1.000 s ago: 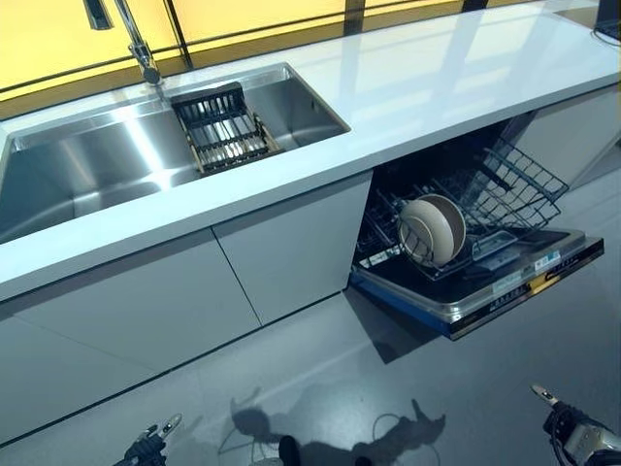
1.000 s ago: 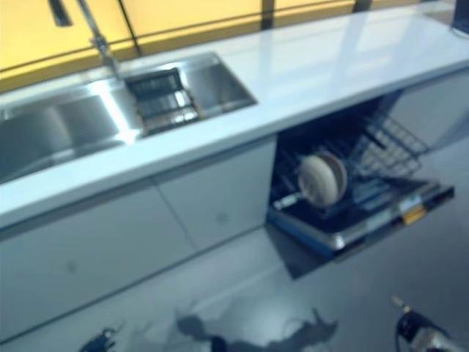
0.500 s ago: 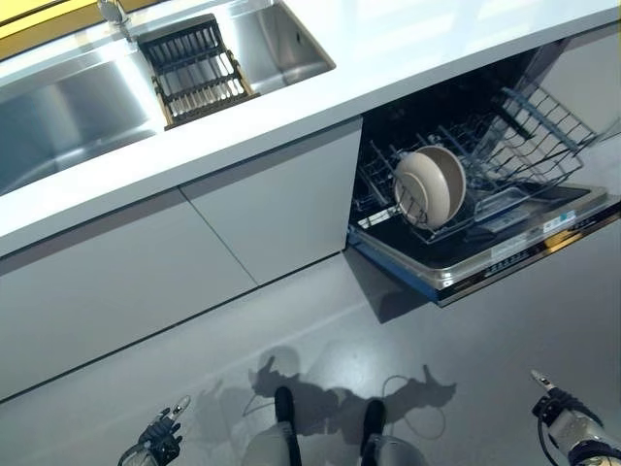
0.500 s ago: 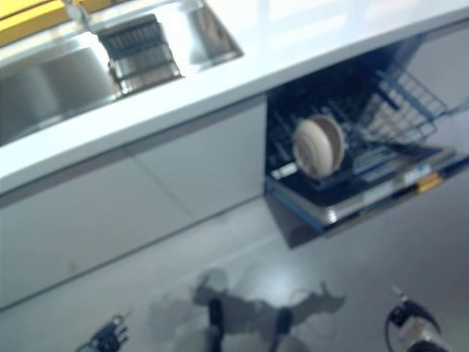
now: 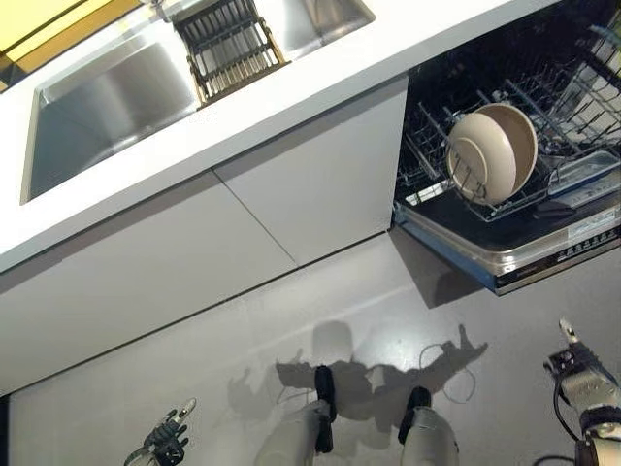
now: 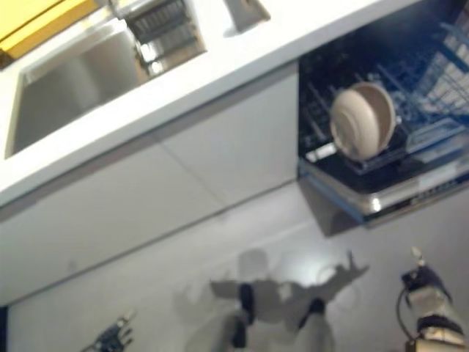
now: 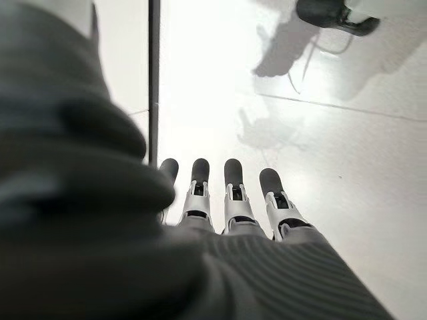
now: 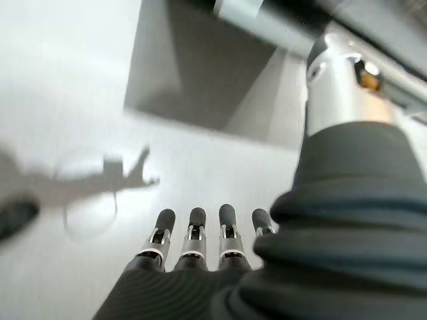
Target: Take plates into dishwasher
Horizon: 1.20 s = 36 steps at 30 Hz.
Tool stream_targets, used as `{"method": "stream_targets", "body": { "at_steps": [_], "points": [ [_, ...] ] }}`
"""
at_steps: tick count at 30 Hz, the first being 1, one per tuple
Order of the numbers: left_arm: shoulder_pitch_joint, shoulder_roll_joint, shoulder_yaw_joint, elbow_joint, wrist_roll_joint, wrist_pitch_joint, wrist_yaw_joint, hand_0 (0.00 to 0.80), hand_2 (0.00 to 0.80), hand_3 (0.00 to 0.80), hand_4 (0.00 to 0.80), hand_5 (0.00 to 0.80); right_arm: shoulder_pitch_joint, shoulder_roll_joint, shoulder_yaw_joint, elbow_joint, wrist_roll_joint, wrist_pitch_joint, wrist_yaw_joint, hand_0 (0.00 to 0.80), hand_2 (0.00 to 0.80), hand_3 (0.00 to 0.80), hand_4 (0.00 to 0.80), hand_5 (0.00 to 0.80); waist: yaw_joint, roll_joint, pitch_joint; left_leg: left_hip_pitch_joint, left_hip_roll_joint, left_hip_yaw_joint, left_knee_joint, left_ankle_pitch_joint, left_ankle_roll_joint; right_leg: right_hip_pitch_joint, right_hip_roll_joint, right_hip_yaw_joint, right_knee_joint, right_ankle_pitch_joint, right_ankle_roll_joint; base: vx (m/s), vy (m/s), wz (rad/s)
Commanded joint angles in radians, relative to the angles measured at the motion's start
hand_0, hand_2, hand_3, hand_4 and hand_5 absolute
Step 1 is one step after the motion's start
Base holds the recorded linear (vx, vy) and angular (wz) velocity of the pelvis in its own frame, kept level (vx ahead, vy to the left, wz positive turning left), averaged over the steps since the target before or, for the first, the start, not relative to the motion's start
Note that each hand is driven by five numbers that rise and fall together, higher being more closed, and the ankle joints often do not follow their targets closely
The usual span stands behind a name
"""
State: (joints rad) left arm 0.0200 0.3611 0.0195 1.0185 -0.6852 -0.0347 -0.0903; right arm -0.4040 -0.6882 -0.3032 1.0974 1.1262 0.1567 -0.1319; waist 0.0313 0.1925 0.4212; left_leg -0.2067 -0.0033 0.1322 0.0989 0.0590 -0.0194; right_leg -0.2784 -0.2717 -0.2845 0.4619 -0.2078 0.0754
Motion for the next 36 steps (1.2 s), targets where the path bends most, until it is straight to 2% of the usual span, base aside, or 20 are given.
{"method": "stream_targets", "body": {
  "at_steps": [1, 7, 16, 28, 36],
  "points": [
    [0.049, -0.016, -0.031, -0.009, -0.023, -0.027, -0.003, 0.000, 0.000, 0.000, 0.000, 0.000, -0.074, -0.075, -0.015, -0.023, 0.166, -0.023, 0.077, 0.000, 0.000, 0.000, 0.000, 0.000, 0.033, 0.005, 0.015, -0.033, 0.016, -0.006, 0.177, -0.146, 0.028, 0.021, 0.025, -0.023, 0.037, -0.055, -0.110, -0.044, 0.036, 0.12],
    [0.067, -0.037, -0.048, -0.017, -0.045, -0.030, 0.012, 0.000, 0.000, 0.000, 0.000, 0.000, -0.212, -0.126, -0.011, 0.010, 0.226, -0.009, 0.125, 0.000, 0.000, 0.000, 0.000, 0.000, 0.061, 0.032, 0.006, -0.032, -0.003, -0.022, 0.198, -0.144, 0.028, 0.025, 0.006, -0.037, 0.090, -0.080, -0.122, -0.014, 0.051, 0.09],
    [0.116, -0.035, -0.055, -0.036, -0.052, -0.022, 0.016, 0.000, 0.000, 0.000, 0.000, 0.000, -0.414, -0.185, 0.057, -0.038, 0.268, -0.001, 0.108, 0.000, 0.000, 0.000, 0.000, 0.000, 0.105, 0.049, -0.003, -0.016, -0.016, -0.036, 0.199, -0.136, 0.021, 0.057, -0.018, -0.073, 0.122, -0.100, -0.125, 0.010, 0.014, 0.13],
    [0.153, -0.004, -0.055, -0.069, -0.030, -0.014, -0.012, 0.000, 0.000, 0.000, 0.000, 0.000, -0.650, -0.234, 0.175, -0.063, 0.290, -0.048, 0.089, 0.000, 0.000, 0.000, 0.000, 0.000, 0.145, 0.043, -0.015, 0.005, -0.014, -0.060, 0.171, -0.118, 0.016, 0.100, -0.003, -0.097, 0.087, -0.089, -0.121, 0.021, -0.005, 0.02],
    [0.163, 0.022, -0.037, -0.079, -0.020, -0.013, -0.007, 0.000, 0.000, 0.000, 0.000, 0.000, -0.724, -0.265, 0.222, -0.069, 0.296, -0.079, 0.085, 0.000, 0.000, 0.000, 0.000, 0.000, 0.161, 0.031, -0.016, 0.002, -0.011, -0.073, 0.168, -0.117, 0.010, 0.117, 0.008, -0.109, 0.071, -0.085, -0.118, 0.013, -0.030, 0.04]
  ]
}}
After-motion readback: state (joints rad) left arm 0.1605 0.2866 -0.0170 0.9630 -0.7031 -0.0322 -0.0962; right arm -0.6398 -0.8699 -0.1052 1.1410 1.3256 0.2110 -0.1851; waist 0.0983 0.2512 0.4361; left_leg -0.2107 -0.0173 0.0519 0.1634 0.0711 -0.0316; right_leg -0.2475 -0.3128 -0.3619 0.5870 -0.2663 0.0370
